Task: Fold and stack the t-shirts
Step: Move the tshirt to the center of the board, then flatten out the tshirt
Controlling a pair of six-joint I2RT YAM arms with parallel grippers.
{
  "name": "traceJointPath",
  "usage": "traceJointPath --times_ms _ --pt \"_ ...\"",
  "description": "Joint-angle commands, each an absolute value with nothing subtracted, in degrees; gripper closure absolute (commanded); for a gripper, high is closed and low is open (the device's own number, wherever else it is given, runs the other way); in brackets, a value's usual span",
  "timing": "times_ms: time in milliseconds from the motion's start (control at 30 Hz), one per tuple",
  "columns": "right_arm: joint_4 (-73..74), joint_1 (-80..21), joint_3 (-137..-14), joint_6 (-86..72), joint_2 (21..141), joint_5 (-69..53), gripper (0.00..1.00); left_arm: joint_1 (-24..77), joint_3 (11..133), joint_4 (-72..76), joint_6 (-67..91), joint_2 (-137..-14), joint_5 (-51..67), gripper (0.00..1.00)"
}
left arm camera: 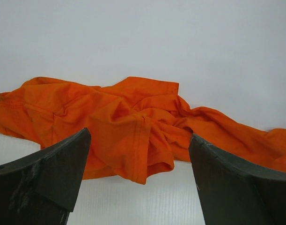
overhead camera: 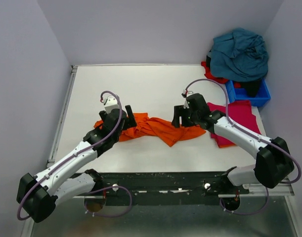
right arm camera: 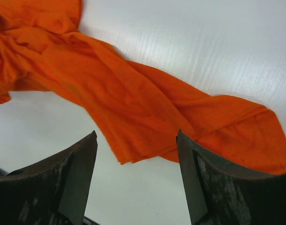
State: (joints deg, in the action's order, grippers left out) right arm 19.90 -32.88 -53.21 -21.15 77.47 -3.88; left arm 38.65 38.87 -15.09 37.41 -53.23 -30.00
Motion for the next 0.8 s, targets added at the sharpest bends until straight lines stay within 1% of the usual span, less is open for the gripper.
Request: traceJointPath --times_ms 0,100,233,267,300,367,400,433,467,500,567,700,767 --pt "23.5 -33.4 -55.4 -19.5 81.4 9.1 0.26 37.5 43.3 -23.6 38.7 -56.5 -30.9 0.03" --pt "24.3 -33.4 -55.1 -20.7 84.8 11.2 0.31 36.9 45.2 -24.7 39.5 -59.2 -29.0 0.05" --pt "23.5 -33.4 -54.2 -21.5 87.2 10.5 0.36 36.8 47.0 -26.3 40.9 -62.4 -28.8 0.06" --pt "23.5 -33.4 -54.3 -21.7 88.0 10.2 0.40 36.8 47.5 -26.6 41.0 -63.1 -28.7 0.06" --pt "23.6 -33.4 -54.5 -21.8 88.8 9.8 0.46 36.8 47.8 -26.8 41.0 -63.5 -28.7 0.06" --pt "23.6 -33.4 -54.5 -21.9 89.9 8.7 0.64 36.7 48.5 -27.3 41.2 -65.0 -28.6 0.07" --pt "23.4 -33.4 -54.2 -22.1 89.9 8.0 0.71 36.7 48.8 -27.7 41.2 -65.5 -28.5 0.08" --pt "22.9 -33.4 -53.9 -22.0 89.5 7.3 0.82 36.7 49.0 -28.0 41.4 -65.9 -28.5 0.09" --pt "22.3 -33.4 -53.2 -21.9 88.6 6.7 0.91 36.7 49.1 -28.0 41.5 -66.1 -28.3 0.10" --pt "22.0 -33.4 -52.7 -21.9 87.4 6.3 0.97 36.6 49.2 -27.9 41.5 -66.4 -28.0 0.11" --pt "21.3 -33.4 -51.6 -21.6 84.8 5.5 0.99 36.6 49.6 -28.2 41.7 -66.9 -27.8 0.11" --pt "21.2 -33.4 -50.9 -21.4 82.6 4.1 0.99 36.3 50.8 -28.6 42.3 -69.3 -27.3 0.12" --pt "20.9 -33.4 -50.5 -21.3 82.4 3.9 0.99 36.3 51.3 -28.2 42.5 -70.7 -26.5 0.19"
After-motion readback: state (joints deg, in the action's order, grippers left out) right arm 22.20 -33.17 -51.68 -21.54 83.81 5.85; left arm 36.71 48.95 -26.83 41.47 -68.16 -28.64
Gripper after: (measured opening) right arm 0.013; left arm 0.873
